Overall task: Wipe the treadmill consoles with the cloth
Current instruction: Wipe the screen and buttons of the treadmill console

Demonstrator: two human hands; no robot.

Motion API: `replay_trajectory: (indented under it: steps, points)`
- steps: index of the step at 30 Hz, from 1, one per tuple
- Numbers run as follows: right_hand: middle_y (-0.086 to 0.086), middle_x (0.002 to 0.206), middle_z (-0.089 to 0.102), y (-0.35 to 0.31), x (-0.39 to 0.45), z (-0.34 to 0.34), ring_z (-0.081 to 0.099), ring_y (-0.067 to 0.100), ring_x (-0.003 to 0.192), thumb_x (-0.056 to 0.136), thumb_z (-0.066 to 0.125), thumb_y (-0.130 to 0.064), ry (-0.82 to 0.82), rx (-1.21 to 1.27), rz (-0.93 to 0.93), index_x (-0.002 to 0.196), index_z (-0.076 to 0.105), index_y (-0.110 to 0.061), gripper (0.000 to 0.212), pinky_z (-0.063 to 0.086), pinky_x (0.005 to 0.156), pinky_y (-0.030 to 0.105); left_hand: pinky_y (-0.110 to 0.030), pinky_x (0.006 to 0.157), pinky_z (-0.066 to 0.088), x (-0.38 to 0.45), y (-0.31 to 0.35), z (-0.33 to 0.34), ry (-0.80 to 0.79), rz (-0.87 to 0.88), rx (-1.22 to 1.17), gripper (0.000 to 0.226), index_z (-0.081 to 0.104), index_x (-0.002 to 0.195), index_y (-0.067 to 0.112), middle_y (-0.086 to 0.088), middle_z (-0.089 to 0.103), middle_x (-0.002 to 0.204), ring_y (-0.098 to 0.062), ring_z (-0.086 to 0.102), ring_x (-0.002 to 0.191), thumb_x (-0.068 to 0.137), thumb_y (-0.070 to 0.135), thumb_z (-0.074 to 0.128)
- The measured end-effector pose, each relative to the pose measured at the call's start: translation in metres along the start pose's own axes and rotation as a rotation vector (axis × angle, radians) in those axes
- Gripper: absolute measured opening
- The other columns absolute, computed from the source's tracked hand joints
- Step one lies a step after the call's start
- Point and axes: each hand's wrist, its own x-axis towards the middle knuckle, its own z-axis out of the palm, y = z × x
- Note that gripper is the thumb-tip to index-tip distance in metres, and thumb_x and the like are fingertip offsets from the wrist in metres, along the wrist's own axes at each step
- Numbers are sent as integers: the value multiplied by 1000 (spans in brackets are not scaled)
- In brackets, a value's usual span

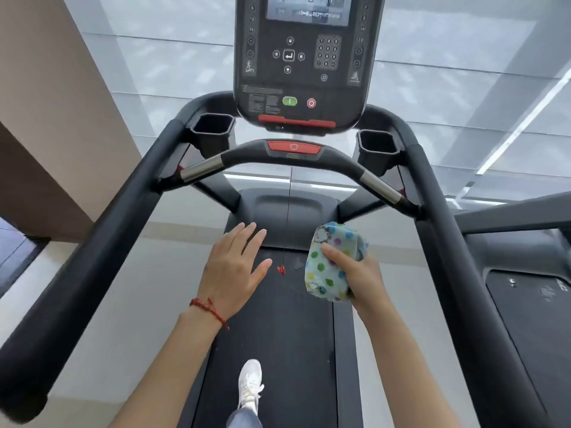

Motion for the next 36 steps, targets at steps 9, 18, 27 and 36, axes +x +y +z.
replay_trajectory:
  steps: [9, 18, 27, 36]
  points:
    - [5, 89, 72, -72, 125, 81, 70, 21, 81, 73, 75, -13, 36, 17, -89, 92, 65, -17, 21, 58, 70, 37, -42, 99, 36, 146, -96, 23, 79, 82, 40, 53, 60, 120, 1, -18, 59, 122, -34, 55, 115, 97, 40, 34]
    - [7, 94, 72, -121, 233, 114, 70, 22, 85, 73, 76, -18, 49, -1, -111, 101, 64, -12, 31, 57, 77, 40, -42, 98, 37, 258, -145, 56, 101, 83, 24, 50, 59, 120, 1, -19, 59, 121, -35, 55, 114, 91, 38, 42]
    - [5, 93, 71, -196, 348, 131, 70, 19, 83, 73, 76, -16, 49, -16, -244, 98, 65, -13, 27, 59, 69, 33, -41, 100, 34, 374, -174, 87, 156, 51, 75, 56, 60, 121, 1, -19, 59, 122, -35, 53, 116, 98, 43, 30]
    - [4, 91, 71, -281, 430, 164, 71, 13, 78, 72, 77, -14, 43, -36, -370, 96, 66, -11, 27, 58, 65, 25, -42, 101, 36, 468, -207, 88, 238, 29, 67, 50, 58, 123, 3, -17, 56, 127, -33, 48, 120, 90, 37, 41]
